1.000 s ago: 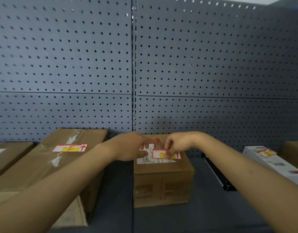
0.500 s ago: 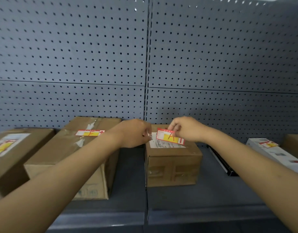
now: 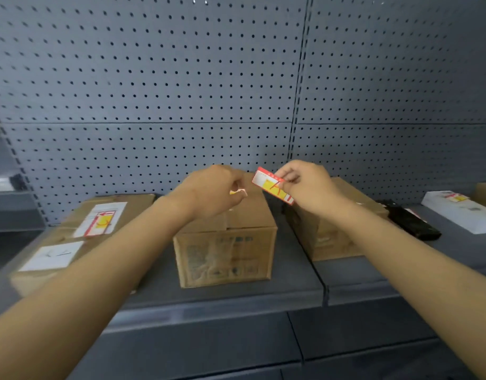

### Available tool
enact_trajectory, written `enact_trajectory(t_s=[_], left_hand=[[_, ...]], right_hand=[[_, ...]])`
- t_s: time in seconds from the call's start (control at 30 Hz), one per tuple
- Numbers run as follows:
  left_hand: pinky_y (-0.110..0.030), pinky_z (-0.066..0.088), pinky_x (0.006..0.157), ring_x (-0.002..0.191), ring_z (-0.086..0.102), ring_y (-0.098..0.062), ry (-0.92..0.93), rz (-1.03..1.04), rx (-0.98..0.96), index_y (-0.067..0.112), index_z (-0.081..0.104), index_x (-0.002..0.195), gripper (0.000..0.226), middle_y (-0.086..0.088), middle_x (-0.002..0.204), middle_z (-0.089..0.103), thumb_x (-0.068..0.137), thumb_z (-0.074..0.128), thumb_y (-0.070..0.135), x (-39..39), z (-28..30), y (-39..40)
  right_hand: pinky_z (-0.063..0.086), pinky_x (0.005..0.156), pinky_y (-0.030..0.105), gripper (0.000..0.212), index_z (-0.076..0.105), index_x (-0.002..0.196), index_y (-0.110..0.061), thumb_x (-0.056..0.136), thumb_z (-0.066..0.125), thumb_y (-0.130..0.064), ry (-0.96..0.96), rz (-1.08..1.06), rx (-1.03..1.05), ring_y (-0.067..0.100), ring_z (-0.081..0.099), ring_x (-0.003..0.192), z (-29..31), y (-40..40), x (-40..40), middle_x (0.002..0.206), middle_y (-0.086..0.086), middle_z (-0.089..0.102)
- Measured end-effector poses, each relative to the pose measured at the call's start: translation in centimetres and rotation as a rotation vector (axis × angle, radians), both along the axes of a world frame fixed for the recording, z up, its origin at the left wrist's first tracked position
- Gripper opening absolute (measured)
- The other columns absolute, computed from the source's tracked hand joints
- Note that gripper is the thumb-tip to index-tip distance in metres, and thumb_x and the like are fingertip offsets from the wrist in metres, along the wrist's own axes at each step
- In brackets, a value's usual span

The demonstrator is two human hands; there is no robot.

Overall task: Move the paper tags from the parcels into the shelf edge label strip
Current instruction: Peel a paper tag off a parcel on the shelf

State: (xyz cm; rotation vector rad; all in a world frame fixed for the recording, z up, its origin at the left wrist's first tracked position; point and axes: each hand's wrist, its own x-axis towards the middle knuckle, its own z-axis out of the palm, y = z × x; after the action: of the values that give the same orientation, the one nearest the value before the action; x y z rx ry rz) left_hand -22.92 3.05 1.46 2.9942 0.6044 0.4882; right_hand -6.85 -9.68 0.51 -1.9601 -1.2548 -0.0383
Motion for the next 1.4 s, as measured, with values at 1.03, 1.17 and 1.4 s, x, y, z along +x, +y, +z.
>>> enact_trajectory(t_s=[1.03, 1.17, 1.4], left_hand=[[-0.037, 0.052, 0.082, 0.096, 0.061, -0.019, 0.123, 0.212, -0.132, 0.024, 0.059, 0.112, 0.022, 0.005, 0.112, 0.064, 0.094, 0.051, 0.034, -33.2, -7.6, 7.4], [-0.036, 0.054, 0.075, 0.092, 0.063, -0.024, 0.163, 0.133, -0.119, 0.021, 0.058, 0.11, 0.021, 0.001, 0.111, 0.064, 0.093, 0.049, 0.029, -33.4, -9.4, 9.1], [-0.042, 0.056, 0.08, 0.09, 0.064, -0.025, 0.254, 0.1, -0.153, 0.017, 0.064, 0.102, 0.021, -0.001, 0.104, 0.068, 0.093, 0.046, 0.023, -32.1, -12.7, 10.2]], right_hand=[[0.047, 0.065, 0.024, 0.015, 0.067, 0.093, -0.022, 0.087, 0.06, -0.009, -0.019, 0.167, -0.186, 0.01, 0.059, 0.081, -7.4, 9.8, -30.7, 0.079, -0.016, 0.057], [0.04, 0.059, 0.015, 0.014, 0.068, 0.094, -0.02, 0.087, 0.062, -0.009, 0.03, 0.096, -0.202, 0.007, 0.056, 0.077, -9.1, 11.4, -32.0, 0.084, -0.009, 0.06], [0.048, 0.071, 0.026, 0.015, 0.069, 0.091, -0.019, 0.084, 0.064, -0.007, 0.081, 0.033, -0.24, 0.013, 0.06, 0.082, -11.9, 12.2, -32.6, 0.084, -0.005, 0.062]])
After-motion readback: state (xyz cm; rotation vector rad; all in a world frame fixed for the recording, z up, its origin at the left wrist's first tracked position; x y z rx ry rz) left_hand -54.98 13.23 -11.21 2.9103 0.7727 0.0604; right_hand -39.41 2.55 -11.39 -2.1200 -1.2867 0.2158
